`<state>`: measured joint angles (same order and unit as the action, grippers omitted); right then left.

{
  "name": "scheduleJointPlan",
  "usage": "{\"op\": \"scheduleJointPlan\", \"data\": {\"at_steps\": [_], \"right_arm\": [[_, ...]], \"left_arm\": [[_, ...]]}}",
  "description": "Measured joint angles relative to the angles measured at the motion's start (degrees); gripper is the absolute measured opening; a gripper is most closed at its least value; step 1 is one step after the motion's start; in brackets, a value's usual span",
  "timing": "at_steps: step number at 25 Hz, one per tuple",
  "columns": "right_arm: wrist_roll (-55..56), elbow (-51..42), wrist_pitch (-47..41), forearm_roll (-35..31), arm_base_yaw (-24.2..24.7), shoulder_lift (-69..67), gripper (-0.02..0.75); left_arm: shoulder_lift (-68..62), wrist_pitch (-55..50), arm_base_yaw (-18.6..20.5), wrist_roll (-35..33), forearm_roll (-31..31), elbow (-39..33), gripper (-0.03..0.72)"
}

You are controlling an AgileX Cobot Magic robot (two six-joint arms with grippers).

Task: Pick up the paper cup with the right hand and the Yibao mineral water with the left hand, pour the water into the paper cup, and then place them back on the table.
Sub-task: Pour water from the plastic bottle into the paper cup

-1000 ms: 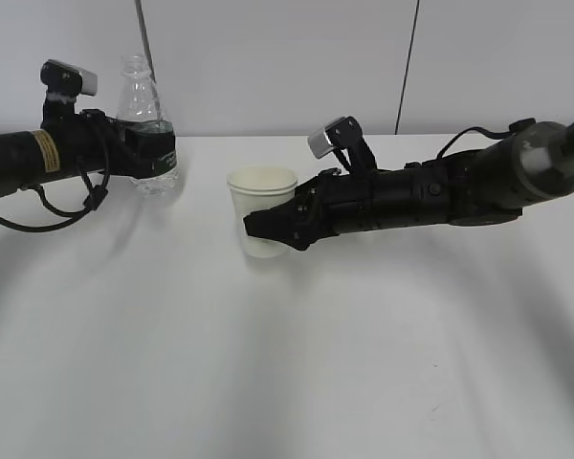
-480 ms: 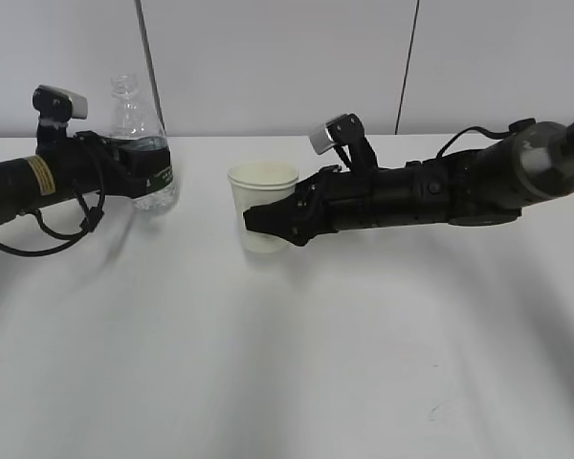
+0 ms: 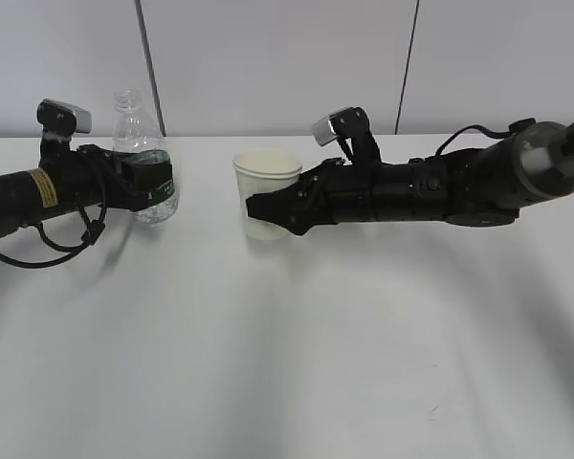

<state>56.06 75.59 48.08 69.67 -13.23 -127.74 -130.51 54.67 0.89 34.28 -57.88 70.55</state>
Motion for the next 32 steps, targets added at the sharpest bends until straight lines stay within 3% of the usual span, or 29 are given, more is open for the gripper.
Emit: {"op": "scheduleJointPlan", "data": {"at_steps": [16,32], "right_arm": [[-6.93,0.0,-5.39,-6.66,0.0,0.0,0.527],[-12.58,-0.11,-8.55,-10.17,5.94,-0.12,0.526]], "left_arm": [[-0.14,0.43,0.0,-0.2,0.11,0.0,0.313],[-0.14,0.43,0.0,-0.25,0.11,0.0,0.313]]}}
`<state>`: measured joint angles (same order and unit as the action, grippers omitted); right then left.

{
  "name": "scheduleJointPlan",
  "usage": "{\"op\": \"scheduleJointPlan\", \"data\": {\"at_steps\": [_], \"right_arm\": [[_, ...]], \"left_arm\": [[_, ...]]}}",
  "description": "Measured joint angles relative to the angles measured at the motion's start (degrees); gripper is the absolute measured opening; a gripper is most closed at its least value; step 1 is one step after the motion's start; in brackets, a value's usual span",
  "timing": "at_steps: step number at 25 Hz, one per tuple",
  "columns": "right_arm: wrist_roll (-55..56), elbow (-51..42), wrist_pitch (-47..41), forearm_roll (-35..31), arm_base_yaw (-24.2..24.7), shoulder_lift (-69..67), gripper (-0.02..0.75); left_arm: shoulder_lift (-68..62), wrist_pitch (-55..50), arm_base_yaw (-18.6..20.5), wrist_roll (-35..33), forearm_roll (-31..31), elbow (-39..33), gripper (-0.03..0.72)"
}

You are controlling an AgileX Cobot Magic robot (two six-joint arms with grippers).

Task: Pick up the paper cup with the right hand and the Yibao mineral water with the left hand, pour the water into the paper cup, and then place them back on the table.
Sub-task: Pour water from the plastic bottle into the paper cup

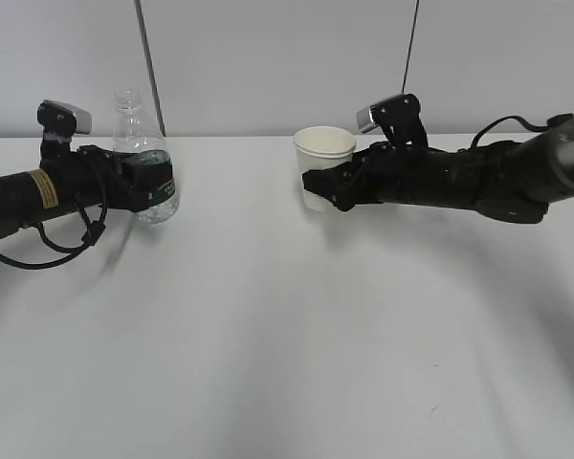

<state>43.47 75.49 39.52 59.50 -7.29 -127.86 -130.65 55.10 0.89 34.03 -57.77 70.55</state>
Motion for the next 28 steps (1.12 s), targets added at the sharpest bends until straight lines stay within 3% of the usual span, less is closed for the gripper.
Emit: {"op": "scheduleJointPlan", "data": {"at_steps": [8,17,28], "right_arm": [[-12.69,-3.87,-0.23,-13.67,1.08,-0.11,0.526],[-29.4,-11.46,5.65,-37.74,1.08,-0.11,0.526],[-34.9,-12.47,10.6,-46.0,1.08,-3.76,0.526]], "left_arm": [[0.0,0.0,0.0,-0.14,0.0,0.0,0.313],[0.0,0.0,0.0,-0.14,0.0,0.0,0.313],[0.0,0.0,0.0,-0.14,0.0,0.0,0.313]]}}
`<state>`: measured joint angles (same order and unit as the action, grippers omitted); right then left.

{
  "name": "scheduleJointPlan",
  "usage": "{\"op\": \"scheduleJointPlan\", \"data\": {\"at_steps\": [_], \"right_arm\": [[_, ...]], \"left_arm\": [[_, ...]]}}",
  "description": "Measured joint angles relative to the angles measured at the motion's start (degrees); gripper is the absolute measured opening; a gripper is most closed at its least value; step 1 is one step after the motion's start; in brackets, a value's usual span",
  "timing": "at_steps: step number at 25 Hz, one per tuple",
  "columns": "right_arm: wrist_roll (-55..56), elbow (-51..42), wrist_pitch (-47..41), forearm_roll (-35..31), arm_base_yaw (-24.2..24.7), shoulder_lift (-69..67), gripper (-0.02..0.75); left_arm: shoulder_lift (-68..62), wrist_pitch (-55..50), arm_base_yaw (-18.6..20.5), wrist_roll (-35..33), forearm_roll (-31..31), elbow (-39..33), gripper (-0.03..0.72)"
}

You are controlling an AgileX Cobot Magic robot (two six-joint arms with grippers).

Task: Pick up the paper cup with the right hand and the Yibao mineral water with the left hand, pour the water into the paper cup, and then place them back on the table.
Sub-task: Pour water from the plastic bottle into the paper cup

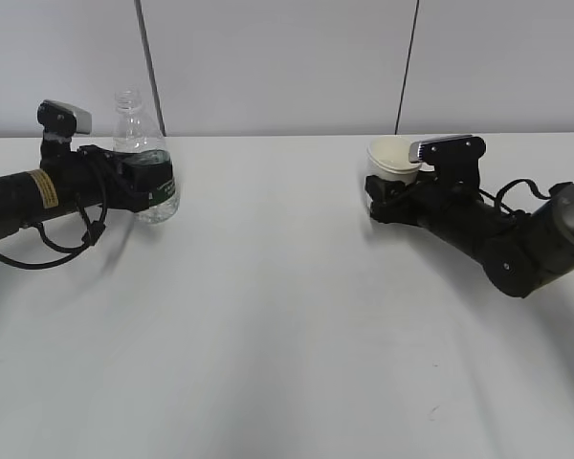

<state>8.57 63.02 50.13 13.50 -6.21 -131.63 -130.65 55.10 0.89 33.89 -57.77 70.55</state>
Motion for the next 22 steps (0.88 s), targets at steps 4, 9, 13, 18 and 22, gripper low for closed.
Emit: {"op": "scheduleJointPlan", "data": {"at_steps": [4,9,13,18,22], "right_arm": [[-1.9,0.0,1.19,-2.46,0.0,-0.28,0.526],[-2.26,0.0,4.1,-2.83,0.0,-2.57,0.526],[-2.36,0.0,6.24,-3.27,0.0,-3.53,0.526],[-2.36,0.0,6.77,-3.41,0.0,-3.78,0.526],[-2.36,0.0,6.87,-3.41,0.0,-3.78,0.524]], "left_arm": [[-0.45,0.54,0.0,-0.02,0.3,0.0,0.313],[-1.32,2.58,0.0,-0.26,0.84,0.06,0.313],[-1.66,3.23,0.0,-0.46,1.02,0.06,0.312],[-1.72,3.37,0.0,-0.56,1.02,0.17,0.312],[-1.72,3.37,0.0,-0.6,1.02,0.17,0.312]]}}
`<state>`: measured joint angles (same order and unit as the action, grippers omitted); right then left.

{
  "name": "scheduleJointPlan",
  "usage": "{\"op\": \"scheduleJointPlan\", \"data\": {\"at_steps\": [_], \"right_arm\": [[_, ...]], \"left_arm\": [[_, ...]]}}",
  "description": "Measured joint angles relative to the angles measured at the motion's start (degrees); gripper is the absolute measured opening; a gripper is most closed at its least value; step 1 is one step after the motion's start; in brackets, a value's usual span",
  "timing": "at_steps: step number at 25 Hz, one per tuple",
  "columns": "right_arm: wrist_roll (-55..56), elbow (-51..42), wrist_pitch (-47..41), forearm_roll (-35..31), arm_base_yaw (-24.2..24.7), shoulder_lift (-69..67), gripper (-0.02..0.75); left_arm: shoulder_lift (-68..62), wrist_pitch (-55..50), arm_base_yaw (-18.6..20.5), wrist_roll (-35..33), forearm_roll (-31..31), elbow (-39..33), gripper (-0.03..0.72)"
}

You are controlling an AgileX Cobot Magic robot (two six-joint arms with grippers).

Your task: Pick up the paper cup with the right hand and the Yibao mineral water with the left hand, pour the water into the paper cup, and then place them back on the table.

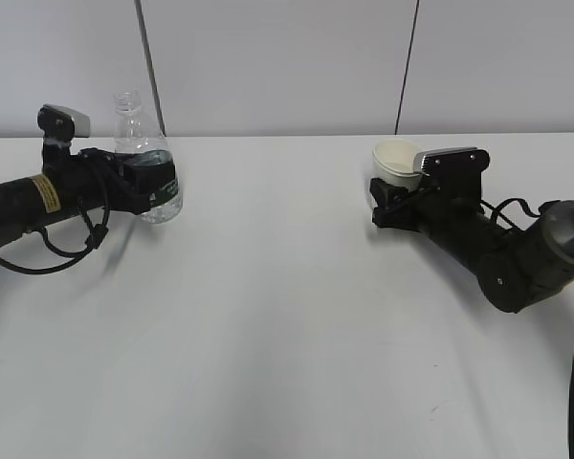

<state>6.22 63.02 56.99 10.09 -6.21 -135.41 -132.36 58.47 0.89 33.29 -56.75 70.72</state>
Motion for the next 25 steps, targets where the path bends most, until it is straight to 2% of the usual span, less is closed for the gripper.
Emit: {"op": "scheduleJointPlan", "data": {"at_steps": [7,14,25], "right_arm": [[0.0,0.0,0.13,0.0,0.0,-0.02,0.525],[-0.03,0.0,0.13,0.0,0.0,-0.02,0.596],[-0.28,0.0,-0.31,0.0,0.0,-0.24,0.594]], "left_arm": [[0.0,0.02,0.0,0.0,0.0,0.0,0.312],[0.0,0.02,0.0,0.0,0.06,0.0,0.312],[0.0,0.02,0.0,0.0,0.17,0.0,0.312]]}}
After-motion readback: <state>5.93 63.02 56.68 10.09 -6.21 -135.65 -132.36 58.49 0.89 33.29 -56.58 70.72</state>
